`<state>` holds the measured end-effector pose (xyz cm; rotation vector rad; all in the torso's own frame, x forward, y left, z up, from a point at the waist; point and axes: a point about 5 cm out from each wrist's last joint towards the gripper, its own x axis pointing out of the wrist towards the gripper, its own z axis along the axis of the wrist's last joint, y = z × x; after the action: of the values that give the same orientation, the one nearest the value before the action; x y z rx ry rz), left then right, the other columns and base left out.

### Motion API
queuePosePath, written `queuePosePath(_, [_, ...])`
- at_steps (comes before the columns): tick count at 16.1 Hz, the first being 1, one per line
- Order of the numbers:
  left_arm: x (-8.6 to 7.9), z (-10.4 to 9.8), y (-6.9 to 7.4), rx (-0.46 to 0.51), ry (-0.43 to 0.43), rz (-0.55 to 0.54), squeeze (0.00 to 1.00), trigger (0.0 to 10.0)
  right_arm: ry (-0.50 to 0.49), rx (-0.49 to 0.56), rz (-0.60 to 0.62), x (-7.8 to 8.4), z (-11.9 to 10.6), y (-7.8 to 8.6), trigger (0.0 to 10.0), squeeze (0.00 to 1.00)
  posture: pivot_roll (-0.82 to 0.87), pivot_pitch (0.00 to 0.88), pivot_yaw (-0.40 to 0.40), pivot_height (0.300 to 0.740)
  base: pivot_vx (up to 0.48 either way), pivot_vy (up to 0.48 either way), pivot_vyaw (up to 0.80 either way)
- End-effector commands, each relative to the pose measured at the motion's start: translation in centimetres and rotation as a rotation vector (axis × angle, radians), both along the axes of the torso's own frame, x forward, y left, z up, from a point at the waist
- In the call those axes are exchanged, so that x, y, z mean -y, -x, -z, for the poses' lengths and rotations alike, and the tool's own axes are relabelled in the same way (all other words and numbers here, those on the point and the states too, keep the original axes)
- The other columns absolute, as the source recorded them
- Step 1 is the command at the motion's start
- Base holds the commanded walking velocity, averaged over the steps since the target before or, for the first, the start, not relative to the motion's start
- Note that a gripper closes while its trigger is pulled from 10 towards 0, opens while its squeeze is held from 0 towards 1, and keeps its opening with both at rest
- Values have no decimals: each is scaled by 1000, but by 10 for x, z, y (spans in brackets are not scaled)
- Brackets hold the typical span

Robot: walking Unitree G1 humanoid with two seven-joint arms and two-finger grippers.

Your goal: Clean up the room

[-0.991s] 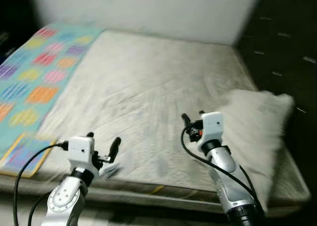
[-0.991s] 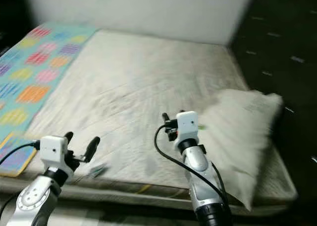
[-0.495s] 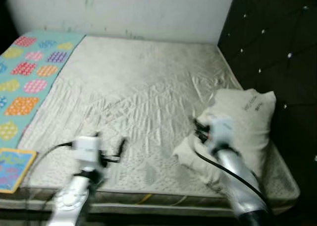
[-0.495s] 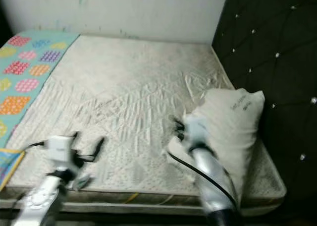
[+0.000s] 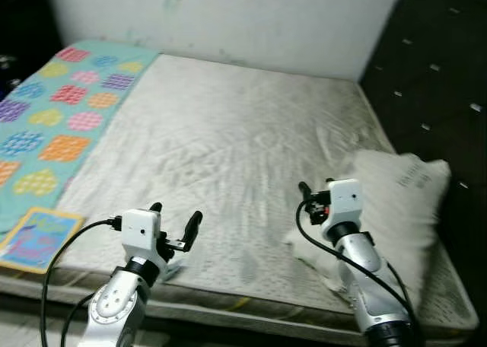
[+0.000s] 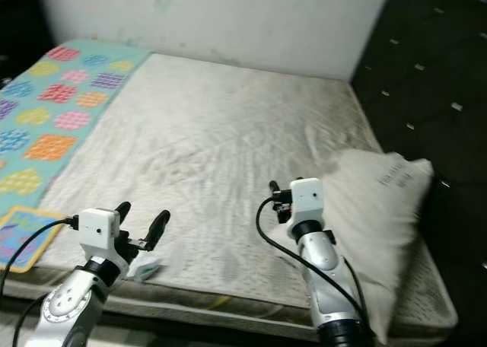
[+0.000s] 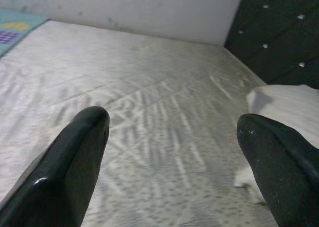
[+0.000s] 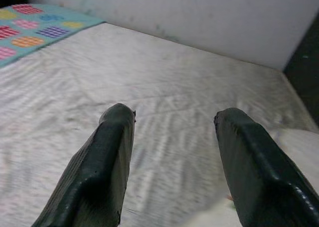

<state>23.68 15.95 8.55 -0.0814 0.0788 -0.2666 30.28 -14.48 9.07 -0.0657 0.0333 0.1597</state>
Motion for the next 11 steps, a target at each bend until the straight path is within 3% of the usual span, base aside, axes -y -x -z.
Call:
queuePosePath(1, [1, 1, 0, -9, 5, 1, 0, 10000, 11, 0, 0, 3, -2, -1, 10000, 0, 17, 53, -120, 740, 0, 480, 0])
queuePosePath(11, [4, 3, 1, -25, 4, 20, 0, 10000, 13, -5, -2, 4, -1, -1, 10000, 0, 16, 52, -120, 740, 0, 480, 0])
